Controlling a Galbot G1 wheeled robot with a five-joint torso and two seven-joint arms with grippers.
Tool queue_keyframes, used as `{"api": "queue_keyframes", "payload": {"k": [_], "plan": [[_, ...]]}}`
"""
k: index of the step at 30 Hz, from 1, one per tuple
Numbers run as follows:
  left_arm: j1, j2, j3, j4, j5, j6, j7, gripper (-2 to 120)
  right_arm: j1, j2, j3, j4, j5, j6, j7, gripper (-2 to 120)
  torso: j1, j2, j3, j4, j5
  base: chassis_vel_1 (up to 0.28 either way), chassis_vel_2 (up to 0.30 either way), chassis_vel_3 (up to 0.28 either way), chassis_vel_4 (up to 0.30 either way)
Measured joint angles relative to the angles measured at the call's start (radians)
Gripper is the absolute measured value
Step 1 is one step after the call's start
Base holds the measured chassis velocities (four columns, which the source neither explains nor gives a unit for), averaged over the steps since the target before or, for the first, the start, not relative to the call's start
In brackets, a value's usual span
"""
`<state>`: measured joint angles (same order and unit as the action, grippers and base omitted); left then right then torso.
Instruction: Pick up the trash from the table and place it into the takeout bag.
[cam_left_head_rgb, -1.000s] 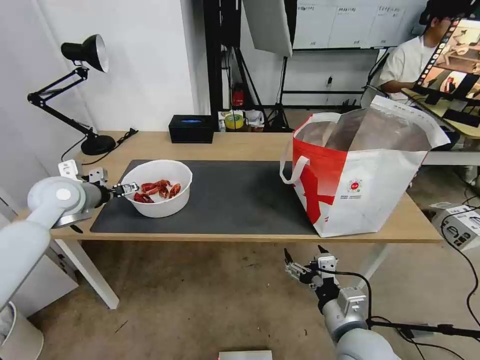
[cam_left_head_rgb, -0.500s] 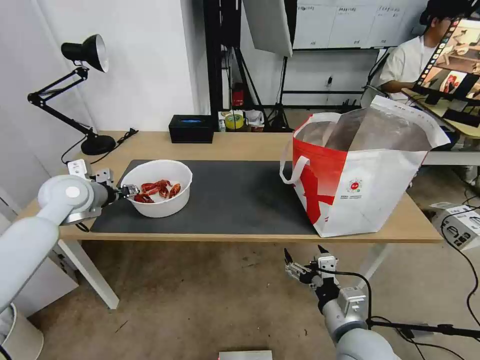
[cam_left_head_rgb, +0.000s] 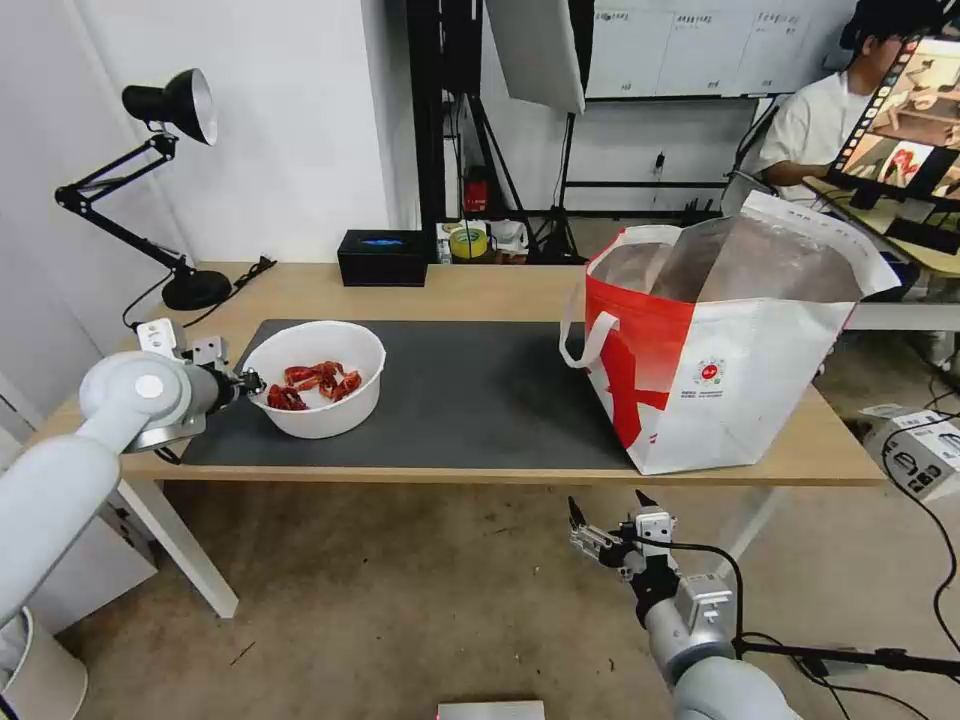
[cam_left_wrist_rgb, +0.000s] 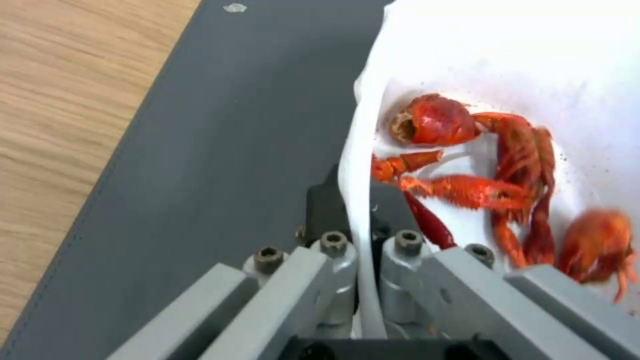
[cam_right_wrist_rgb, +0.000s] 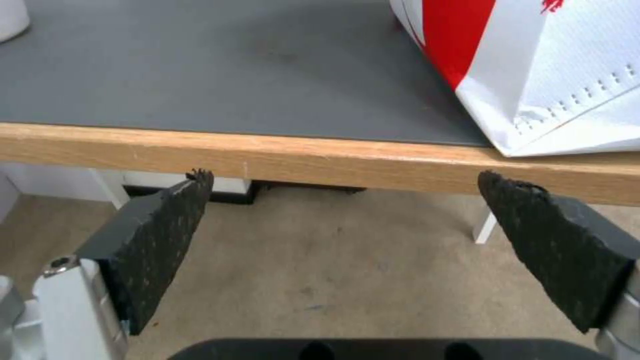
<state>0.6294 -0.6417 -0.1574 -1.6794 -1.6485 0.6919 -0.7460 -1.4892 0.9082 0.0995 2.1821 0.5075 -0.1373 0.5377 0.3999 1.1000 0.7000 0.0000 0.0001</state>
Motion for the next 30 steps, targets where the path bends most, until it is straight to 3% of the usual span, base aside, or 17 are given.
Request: {"api": "queue_keyframes", "payload": {"k": [8, 12, 18, 23, 25, 29, 30], "plan": [[-0.029, 0.003, 0.0, -0.054, -0.021, -0.048, 0.0, 0, 0.0, 0.0, 0.0, 0.0, 0.0, 0.0, 0.0, 100, 0.0, 0.0, 0.0, 0.0001, -0.0002, 0.0, 0.0, 0.0, 0.0], [-0.112, 0.016, 0.04, -0.096, -0.047, -0.067, -0.004, 0, 0.0, 0.0, 0.0, 0.0, 0.0, 0.0, 0.0, 100, 0.0, 0.0, 0.0, 0.0, 0.0002, 0.0, 0.0, 0.0, 0.0], [-0.334, -0.004, 0.195, -0.154, -0.141, -0.09, -0.057, 0, 0.0, 0.0, 0.0, 0.0, 0.0, 0.0, 0.0, 100, 0.0, 0.0, 0.0, -0.0002, 0.0003, 0.0, 0.0, 0.0, 0.0], [-0.476, -0.031, 0.313, -0.144, -0.184, -0.098, -0.069, 0, 0.0, 0.0, 0.0, 0.0, 0.0, 0.0, 0.0, 100, 0.0, 0.0, 0.0, 0.0002, -0.0002, 0.0, 0.0, 0.0, 0.0], [-0.613, -0.081, 0.404, -0.109, -0.222, -0.103, -0.083, 0, 0.0, 0.0, 0.0, 0.0, 0.0, 0.0, 0.0, 100, 0.0, 0.0, 0.0, 0.0, 0.0, 0.0, 0.0, 0.0, 0.0], [-0.729, -0.137, 0.468, -0.079, -0.254, -0.11, -0.096, 0, 0.0, 0.0, 0.0, 0.0, 0.0, 0.0, 0.0, 100, 0.0, 0.0, 0.0, -0.0003, 0.0005, 0.0, 0.0, 0.0, 0.0], [-0.797, -0.186, 0.508, -0.056, -0.272, -0.114, -0.107, 0, 0.0, 0.0, 0.0, 0.0, 0.0, 0.0, 0.0, 100, 0.0, 0.0, 0.0, -0.0001, 0.0005, 0.0, 0.0, 0.0, 0.0]]}}
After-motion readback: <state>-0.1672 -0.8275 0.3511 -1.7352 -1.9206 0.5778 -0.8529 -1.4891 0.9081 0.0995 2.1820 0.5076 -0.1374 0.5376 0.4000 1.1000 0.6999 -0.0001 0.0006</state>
